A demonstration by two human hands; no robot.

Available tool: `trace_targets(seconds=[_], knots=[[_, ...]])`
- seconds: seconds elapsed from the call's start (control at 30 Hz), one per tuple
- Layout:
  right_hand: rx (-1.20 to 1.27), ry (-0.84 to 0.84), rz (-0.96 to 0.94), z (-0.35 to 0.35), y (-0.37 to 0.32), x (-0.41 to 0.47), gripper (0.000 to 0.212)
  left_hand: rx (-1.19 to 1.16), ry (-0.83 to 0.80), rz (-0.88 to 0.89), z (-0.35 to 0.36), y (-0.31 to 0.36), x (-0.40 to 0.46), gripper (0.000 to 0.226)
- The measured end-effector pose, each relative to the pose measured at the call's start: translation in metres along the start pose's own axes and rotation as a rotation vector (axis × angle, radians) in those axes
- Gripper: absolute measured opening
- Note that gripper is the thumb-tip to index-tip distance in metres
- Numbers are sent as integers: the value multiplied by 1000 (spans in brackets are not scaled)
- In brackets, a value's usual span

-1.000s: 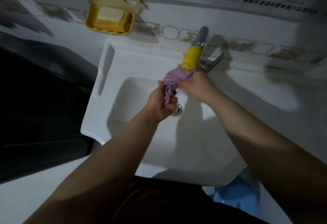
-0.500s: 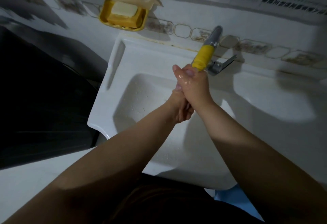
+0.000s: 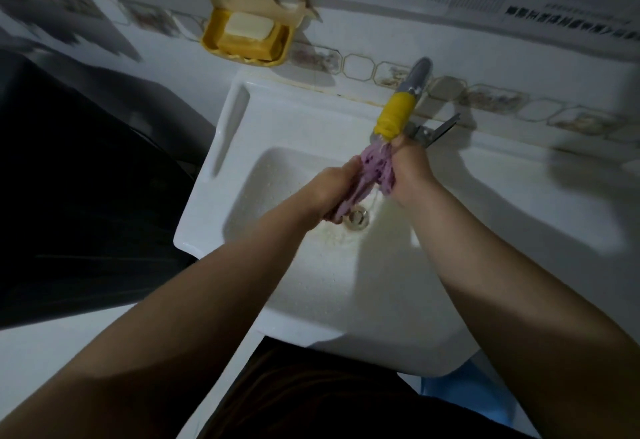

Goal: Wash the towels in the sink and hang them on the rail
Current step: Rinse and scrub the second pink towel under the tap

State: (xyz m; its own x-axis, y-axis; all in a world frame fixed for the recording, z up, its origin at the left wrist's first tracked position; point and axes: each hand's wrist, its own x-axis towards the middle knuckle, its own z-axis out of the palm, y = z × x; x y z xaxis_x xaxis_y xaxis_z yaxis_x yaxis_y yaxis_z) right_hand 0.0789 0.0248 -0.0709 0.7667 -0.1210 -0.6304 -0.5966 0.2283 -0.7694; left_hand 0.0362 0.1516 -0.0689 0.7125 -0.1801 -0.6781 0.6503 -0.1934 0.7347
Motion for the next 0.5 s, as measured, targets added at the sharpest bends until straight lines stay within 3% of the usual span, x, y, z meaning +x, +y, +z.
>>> trace_targets(seconds=[0.13,0.27,0.37,0.5], knots=[[-284,-108,-38,-28,-8,-5,24,98,-10,133,-32,6,3,49],[-560,-274,-25,-50,-13,-21,34,-25,-54,68,-47,26,15,43],[-496,-372,152,-67,-8,-32,48,-203,-166,-58,-33,47,20,34],[-216,-326,300,-88,0,-42,55,-313,-287,-163,-1,52,23,30]])
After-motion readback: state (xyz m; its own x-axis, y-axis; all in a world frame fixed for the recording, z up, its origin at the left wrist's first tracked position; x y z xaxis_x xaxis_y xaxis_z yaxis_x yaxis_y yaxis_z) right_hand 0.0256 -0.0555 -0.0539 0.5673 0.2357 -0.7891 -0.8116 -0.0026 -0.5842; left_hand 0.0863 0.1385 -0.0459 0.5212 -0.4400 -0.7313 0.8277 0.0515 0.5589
